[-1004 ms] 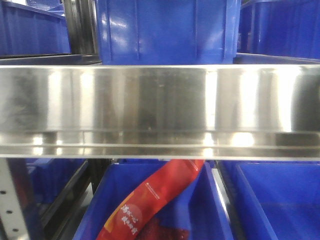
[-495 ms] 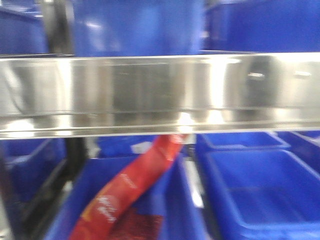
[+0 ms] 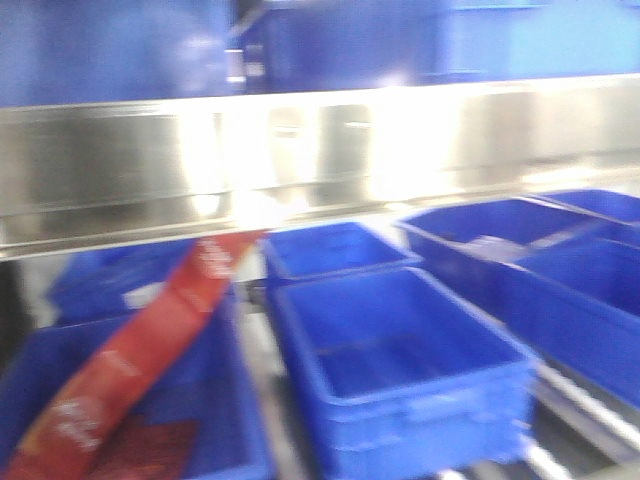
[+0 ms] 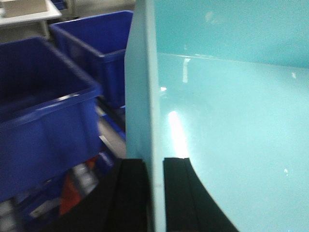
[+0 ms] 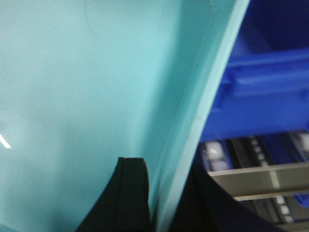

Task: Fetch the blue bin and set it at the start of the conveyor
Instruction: 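Hold the bin with both grippers while turning and driving across the floor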

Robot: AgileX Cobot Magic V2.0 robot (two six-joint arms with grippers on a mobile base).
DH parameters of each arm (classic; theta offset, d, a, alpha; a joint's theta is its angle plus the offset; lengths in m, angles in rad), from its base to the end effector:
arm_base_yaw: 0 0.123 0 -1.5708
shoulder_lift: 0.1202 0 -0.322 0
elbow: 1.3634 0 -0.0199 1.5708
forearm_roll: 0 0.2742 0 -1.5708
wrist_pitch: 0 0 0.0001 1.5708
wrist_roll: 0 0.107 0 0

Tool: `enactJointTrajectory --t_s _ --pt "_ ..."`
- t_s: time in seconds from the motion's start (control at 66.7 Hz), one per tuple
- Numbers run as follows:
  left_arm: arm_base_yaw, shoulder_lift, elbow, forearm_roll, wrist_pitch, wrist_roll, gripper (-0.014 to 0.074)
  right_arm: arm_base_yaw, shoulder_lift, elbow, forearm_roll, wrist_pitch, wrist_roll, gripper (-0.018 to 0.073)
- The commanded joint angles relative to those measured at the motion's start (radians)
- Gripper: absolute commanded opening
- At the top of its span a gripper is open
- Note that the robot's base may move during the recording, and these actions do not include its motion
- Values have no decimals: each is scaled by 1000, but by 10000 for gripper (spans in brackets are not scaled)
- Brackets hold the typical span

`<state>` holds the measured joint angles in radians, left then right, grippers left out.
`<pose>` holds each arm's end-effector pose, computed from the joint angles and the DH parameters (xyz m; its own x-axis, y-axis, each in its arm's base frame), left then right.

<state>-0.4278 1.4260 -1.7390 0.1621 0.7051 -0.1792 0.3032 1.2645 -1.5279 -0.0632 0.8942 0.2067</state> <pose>0.3127 -0.1303 0.5387 -0.2849 0.0695 -0.9560 0.3064 0.9517 -0.0221 0.2713 0.0793 0.4970 -0.5289 0.0086 -0.8487 -0.1724 0.9780 0.1173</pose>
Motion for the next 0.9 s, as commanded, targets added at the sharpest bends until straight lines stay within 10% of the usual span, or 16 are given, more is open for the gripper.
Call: enactJointTrajectory --t_s 0.0,0.884 --pt "-14 -10 -10 -87 -73 -10 -111 8 -9 -5 47 -99 -31 -153" --pt "-14 -10 -10 -87 -73 -10 -111 8 -9 -5 47 -101 -31 -153"
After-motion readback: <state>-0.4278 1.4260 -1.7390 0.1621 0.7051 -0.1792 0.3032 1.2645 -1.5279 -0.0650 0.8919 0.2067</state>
